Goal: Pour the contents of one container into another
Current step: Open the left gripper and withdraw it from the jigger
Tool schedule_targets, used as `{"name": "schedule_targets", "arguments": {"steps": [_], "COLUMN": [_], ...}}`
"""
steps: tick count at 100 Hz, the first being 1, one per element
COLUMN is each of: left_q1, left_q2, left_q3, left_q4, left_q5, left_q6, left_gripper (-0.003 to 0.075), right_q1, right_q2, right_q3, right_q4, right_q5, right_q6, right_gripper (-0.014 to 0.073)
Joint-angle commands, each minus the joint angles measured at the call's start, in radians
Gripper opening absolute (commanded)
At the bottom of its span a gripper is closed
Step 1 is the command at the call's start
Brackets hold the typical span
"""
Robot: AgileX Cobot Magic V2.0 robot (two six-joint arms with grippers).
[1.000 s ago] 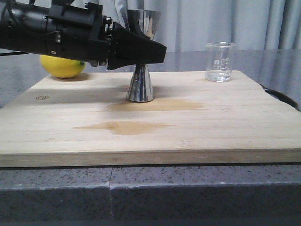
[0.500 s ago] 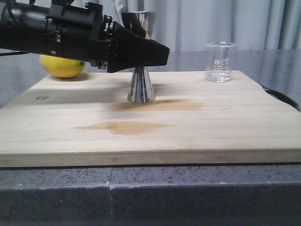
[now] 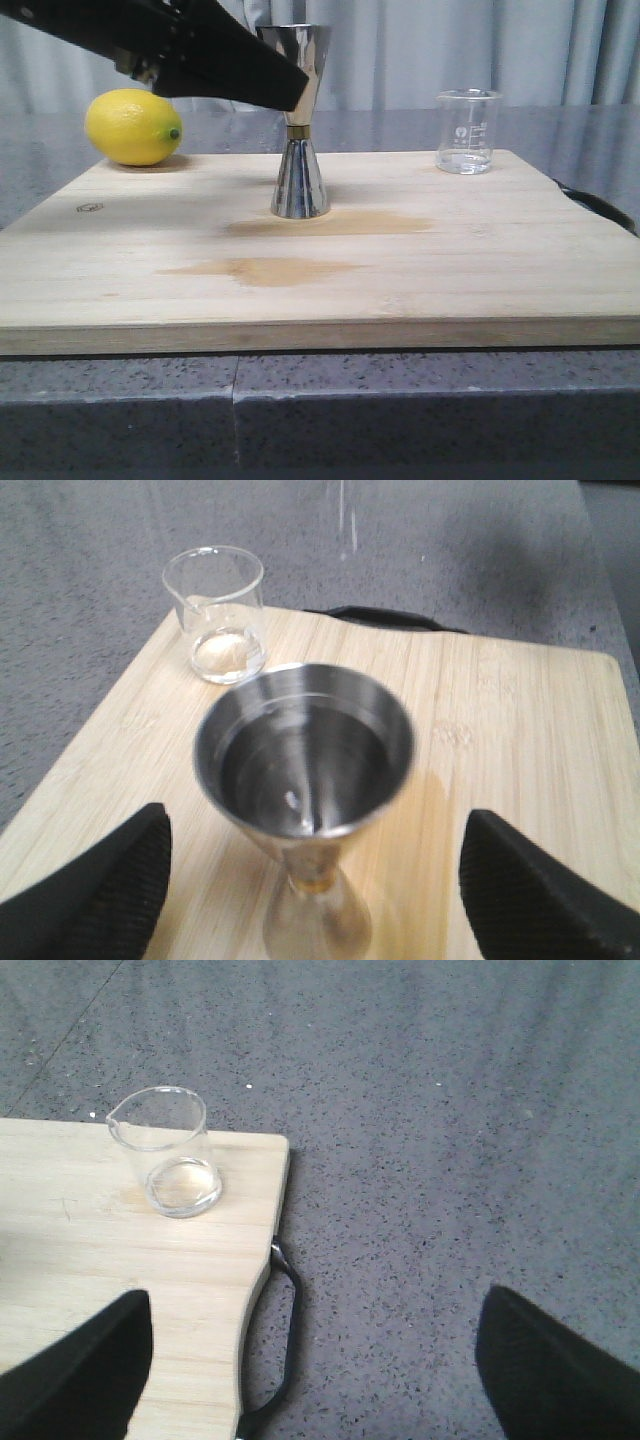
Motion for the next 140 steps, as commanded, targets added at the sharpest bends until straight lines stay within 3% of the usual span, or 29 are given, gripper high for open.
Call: {"name": "schedule_targets", "arguments": {"steps": [1, 15, 29, 45, 60, 80, 107, 125, 140], "left_q1": [0.005, 0.005, 0.005, 0.005, 0.015, 0.131, 0.317, 0.346, 0.346], "left_q2": [-0.102, -0.182, -0.251, -0.32, -0.383, -0.468, -0.663, -0.817, -0.902], "left_q3": [-0.022, -0.055, -0.11, -0.161, -0.164, -0.105, 0.103, 0.213, 0.247], "left_q4": [0.059, 0.297, 0.653, 1.065, 1.275, 1.296, 1.287, 1.209, 1.184], "left_q5": [-0.005, -0.014, -0.002, 0.05, 0.105, 0.088, -0.06, -0.148, -0.178], "left_q6": [-0.109, -0.378, -0.748, -1.194, -1.425, -1.574, -1.674, -1.682, -1.682], "left_gripper": [0.0552, 0.0552, 0.0549, 0.0547, 0.0547, 0.0547, 0.0547, 0.0547, 0.0547], "right_q1": [0.001, 0.001, 0.001, 0.001, 0.001, -0.025, -0.092, -0.092, -0.092], "right_q2": [-0.01, -0.01, -0.01, -0.008, -0.004, -0.046, -0.179, -0.24, -0.244], "right_q3": [-0.026, -0.028, -0.058, -0.131, -0.218, -0.23, -0.177, -0.119, -0.111], "right_q4": [-0.028, -0.008, 0.024, 0.203, 0.329, 0.327, 0.35, 0.424, 0.387], "right_q5": [-0.054, -0.045, 0.003, 0.153, 0.394, 0.45, 0.357, 0.203, 0.18], "right_q6": [-0.009, -0.009, -0.044, -0.289, -0.486, -0.483, -0.378, -0.36, -0.36], "right_gripper": [0.0575, 0.0575, 0.0573, 0.0573, 0.0573, 0.0573, 0.0573, 0.0573, 0.0573]}}
